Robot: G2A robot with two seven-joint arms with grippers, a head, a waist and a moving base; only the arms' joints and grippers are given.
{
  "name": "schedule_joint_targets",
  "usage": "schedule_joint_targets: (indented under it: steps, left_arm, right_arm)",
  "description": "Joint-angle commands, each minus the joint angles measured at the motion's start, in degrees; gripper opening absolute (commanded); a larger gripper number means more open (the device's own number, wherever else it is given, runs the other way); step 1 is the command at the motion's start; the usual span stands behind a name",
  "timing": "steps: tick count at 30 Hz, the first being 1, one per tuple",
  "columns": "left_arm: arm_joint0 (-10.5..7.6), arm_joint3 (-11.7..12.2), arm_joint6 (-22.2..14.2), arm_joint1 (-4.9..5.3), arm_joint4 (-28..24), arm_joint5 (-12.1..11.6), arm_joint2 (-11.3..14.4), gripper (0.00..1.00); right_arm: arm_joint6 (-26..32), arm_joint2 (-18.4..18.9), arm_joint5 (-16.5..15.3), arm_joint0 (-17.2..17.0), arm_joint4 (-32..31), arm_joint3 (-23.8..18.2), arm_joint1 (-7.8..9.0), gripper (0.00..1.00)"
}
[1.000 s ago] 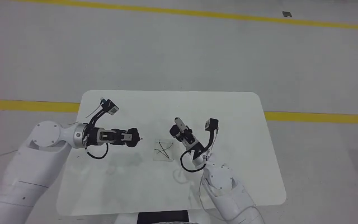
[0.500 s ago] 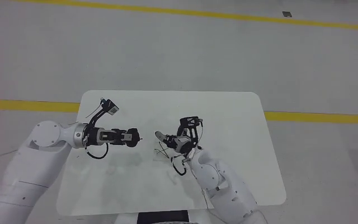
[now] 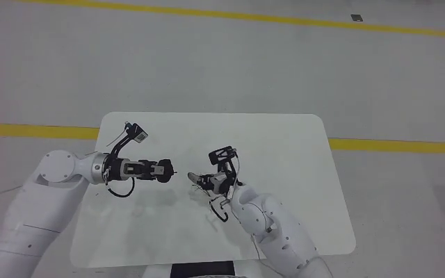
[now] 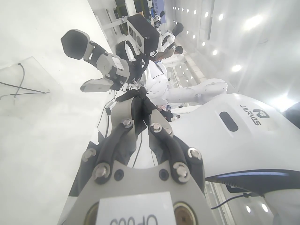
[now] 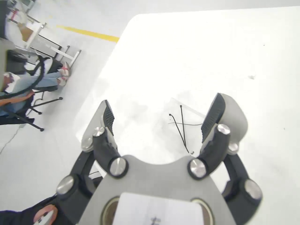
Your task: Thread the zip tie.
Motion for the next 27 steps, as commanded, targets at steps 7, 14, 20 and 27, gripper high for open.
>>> schedule_joint_targets:
  steps: [7, 14, 20, 27]
  left_arm:
    - [0.00, 0.00, 0.00, 0.00, 0.00, 0.00, 0.00, 0.00]
    - [0.00, 0.00, 0.00, 0.00, 0.00, 0.00, 0.00, 0.00]
    - [0.00, 0.00, 0.00, 0.00, 0.00, 0.00, 0.00, 0.00]
    - [0.00, 0.00, 0.00, 0.00, 0.00, 0.00, 0.00, 0.00]
  right_arm:
    - [14.12, -6.83, 2.08, 7.61, -8.22, 2.74, -1.29, 1.00]
    - [20.97, -8.48, 2.65, 10.90, -6.74, 4.94, -2.17, 1.00]
    - [20.97, -8.48, 2.65, 10.90, -6.74, 4.94, -2.17, 1.00]
    - [26.19, -11.22, 3.19, 13.10, -12.91, 5.71, -2.68, 1.00]
